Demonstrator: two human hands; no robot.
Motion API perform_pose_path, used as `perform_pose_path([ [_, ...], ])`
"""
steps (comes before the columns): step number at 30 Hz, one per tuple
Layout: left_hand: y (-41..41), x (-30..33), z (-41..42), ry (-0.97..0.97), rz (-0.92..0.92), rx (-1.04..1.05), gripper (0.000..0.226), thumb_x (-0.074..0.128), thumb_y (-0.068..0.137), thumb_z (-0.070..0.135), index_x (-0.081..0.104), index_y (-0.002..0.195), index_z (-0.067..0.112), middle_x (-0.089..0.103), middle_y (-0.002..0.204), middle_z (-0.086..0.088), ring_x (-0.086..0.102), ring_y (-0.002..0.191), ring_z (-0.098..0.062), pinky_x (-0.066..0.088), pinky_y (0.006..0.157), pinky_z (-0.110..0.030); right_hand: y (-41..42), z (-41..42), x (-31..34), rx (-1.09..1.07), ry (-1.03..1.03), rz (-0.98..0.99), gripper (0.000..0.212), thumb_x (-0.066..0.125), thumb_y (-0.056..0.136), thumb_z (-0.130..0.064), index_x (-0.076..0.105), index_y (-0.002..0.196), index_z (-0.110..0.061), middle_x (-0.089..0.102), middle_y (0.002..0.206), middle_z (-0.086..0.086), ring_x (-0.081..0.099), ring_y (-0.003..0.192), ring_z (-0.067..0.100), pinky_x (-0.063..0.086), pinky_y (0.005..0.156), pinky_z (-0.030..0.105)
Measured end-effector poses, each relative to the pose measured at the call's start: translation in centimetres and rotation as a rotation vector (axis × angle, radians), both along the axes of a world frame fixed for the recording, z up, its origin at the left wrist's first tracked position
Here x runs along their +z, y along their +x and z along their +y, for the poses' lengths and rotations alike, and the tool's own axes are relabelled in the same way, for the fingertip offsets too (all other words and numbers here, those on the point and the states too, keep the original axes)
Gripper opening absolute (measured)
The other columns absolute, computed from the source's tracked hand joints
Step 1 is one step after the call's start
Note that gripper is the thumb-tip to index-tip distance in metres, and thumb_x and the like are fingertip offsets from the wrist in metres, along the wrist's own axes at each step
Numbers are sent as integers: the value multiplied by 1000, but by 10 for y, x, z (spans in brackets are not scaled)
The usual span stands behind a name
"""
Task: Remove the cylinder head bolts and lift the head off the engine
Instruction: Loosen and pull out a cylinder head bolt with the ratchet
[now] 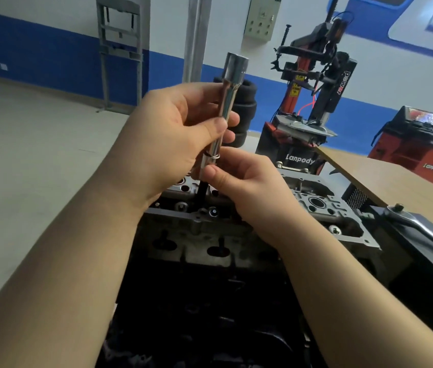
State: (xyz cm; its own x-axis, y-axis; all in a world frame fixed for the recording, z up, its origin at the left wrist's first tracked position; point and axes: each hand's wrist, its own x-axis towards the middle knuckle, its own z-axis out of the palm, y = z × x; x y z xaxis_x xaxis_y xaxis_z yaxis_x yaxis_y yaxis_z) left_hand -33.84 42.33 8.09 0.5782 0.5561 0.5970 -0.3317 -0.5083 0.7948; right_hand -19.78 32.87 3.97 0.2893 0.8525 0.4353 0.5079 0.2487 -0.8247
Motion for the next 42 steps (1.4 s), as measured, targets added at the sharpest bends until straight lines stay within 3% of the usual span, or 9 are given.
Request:
perform_pose_path([
  [8,2,-2,0,123,24,260,32,85,90,32,65,115,37,74,98,17,72,94,2,63,85,-32,-5,2,3,-107,-59,-96,32,86,86,-38,63,87,-14,61,71,-5,53,65,8,46,63,30],
  [14,-6,-2,5,99,63,17,39,63,104,4,66,137,25,80,109,9,78,100,-10,65,86,-33,0,-2,1,-3,-68,-69,19,70,100,-28,75,115,-17,76,109,16,70,107,39,54,100,57],
  [19,-3,-3,7,176,9,188,38,88,86,24,67,111,44,76,98,21,76,91,-1,64,81,-26,0,3,-1,-69,-57,-63,27,86,86,-35,64,86,-20,69,69,-13,62,63,1,49,61,17],
  [21,1,-4,6,150,-13,218,35,90,85,28,68,109,42,76,95,17,76,89,-5,65,78,-30,1,3,-3,-115,-60,-110,29,85,86,-38,64,85,-18,67,68,-7,59,63,5,52,60,32],
  [23,3,-5,8,88,-41,178,27,83,93,24,74,115,36,78,99,13,77,94,-10,66,82,-38,1,1,-2,-101,-55,-96,21,79,92,-34,73,98,-15,76,85,1,69,78,15,60,81,50],
  [27,-1,-4,10,31,-12,33,35,66,103,6,73,128,30,81,109,10,78,104,-11,65,86,-33,-1,-3,1,-48,-83,-86,22,67,102,-28,76,119,-19,79,107,1,73,106,21,55,102,53],
  [34,1,-4,5,80,10,151,27,84,91,24,72,108,41,78,97,15,77,90,-6,66,81,-34,-11,2,1,-256,-76,-161,30,85,82,-49,70,91,-24,76,80,-11,71,74,6,61,74,37],
  [37,4,-4,5,68,24,191,22,84,91,32,73,109,39,78,97,18,76,92,-6,65,84,-37,-13,2,-1,-305,-49,-250,32,83,86,-47,62,76,-25,63,64,-12,54,57,4,44,55,20],
  [42,0,-4,6,38,37,69,34,70,101,9,70,128,30,81,106,10,79,96,-11,66,87,-39,-13,-1,1,-196,-74,-306,15,66,102,-31,72,102,-17,73,85,5,68,80,21,56,75,45],
])
